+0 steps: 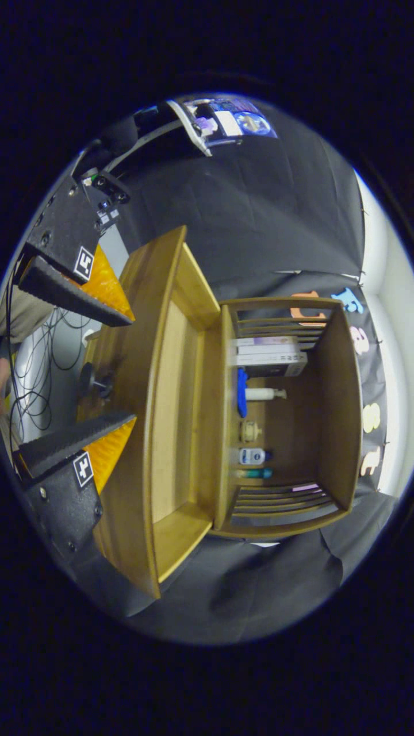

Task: Pull open the drawer, take out the items inside it, and place them on the countertop above the cabinet.

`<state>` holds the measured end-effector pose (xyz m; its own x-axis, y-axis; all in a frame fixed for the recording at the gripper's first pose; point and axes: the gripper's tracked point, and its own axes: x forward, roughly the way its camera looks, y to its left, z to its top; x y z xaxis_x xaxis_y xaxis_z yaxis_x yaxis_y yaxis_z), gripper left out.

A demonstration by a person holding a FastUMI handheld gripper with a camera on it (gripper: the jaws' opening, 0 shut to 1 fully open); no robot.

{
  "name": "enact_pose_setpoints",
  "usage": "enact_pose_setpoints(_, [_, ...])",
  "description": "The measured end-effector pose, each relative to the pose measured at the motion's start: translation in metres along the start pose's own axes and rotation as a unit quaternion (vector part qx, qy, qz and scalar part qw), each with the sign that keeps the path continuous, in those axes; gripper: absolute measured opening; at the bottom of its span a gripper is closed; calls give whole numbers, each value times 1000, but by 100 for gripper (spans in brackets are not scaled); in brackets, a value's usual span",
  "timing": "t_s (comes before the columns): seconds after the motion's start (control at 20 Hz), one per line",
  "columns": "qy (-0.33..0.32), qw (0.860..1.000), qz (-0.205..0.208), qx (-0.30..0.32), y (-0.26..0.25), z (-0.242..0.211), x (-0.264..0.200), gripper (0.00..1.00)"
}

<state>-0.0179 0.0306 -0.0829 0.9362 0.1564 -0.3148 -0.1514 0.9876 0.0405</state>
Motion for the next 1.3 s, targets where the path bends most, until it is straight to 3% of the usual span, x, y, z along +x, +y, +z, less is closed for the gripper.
enact_pose_setpoints(0.35, [24,999,7,28,-12,33,4,93])
enact_pose_setpoints(0.55, [78,995,15,54,-25,48,23,92])
enact_pose_setpoints(0.8, [151,988,22,34,-48,56,54,92])
enact_pose_setpoints(1.05, [250,964,35,82,-50,53,68,92])
enact_pose_setpoints(1.3, [363,923,25,128,-50,35,88,92])
